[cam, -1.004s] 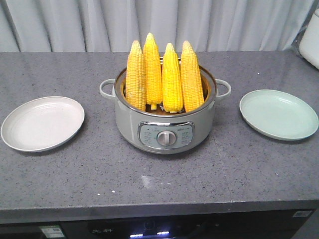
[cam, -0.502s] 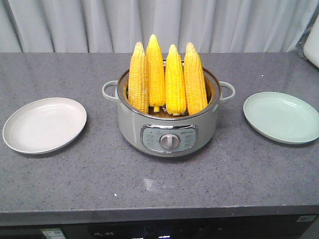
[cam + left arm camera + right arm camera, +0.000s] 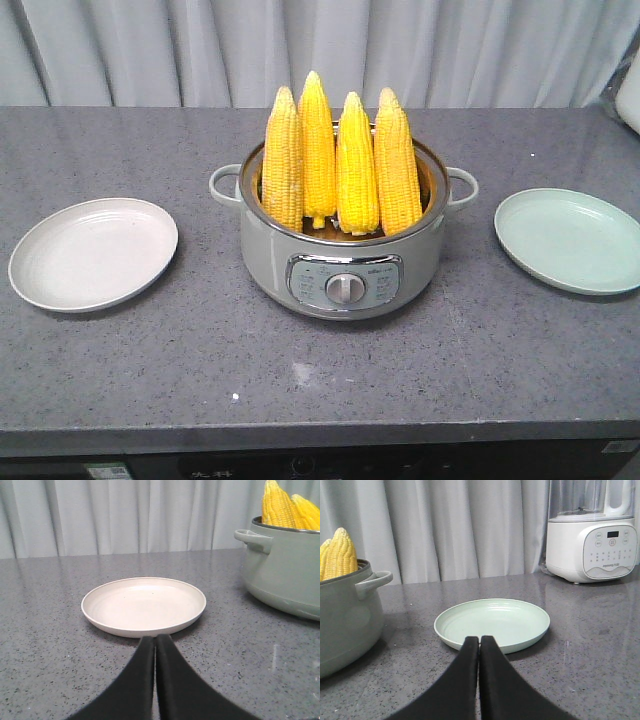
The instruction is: Distribute corn equally
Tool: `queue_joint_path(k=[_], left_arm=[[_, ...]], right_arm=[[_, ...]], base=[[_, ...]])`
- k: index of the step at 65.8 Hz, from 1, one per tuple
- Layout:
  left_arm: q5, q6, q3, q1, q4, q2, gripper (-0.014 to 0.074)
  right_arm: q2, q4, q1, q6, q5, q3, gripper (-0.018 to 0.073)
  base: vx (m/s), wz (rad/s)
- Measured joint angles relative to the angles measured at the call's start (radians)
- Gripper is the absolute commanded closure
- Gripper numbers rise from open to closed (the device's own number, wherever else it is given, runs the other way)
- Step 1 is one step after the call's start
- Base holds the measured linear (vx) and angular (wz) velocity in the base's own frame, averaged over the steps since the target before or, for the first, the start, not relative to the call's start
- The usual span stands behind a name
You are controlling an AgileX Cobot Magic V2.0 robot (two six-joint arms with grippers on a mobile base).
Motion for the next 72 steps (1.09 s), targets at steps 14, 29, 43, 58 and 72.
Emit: queue_joint_path(k=[14, 29, 43, 58, 72], left_arm=[[0.0, 0.0, 0.0, 0.0, 0.0, 0.0, 0.0603], [0.0, 0.0, 0.0, 0.0, 0.0, 0.0, 0.0603], [0.0, 0.0, 0.0, 0.0, 0.0, 0.0, 0.0603], [0.0, 0.0, 0.0, 0.0, 0.0, 0.0, 0.0603], [0.0, 0.0, 0.0, 0.0, 0.0, 0.0, 0.0603]], right_arm=[[0.0, 0.0, 0.0, 0.0, 0.0, 0.0, 0.0563], [0.0, 0.0, 0.0, 0.0, 0.0, 0.0, 0.0563], [0.0, 0.0, 0.0, 0.0, 0.0, 0.0, 0.0563], [0.0, 0.0, 0.0, 0.0, 0.0, 0.0, 0.0563], [0.0, 0.0, 0.0, 0.0, 0.0, 0.0, 0.0563]], base=[[0.01, 0.01], [0.02, 0.03], [0.03, 0.02], [0.03, 0.03], [0.02, 0.02]])
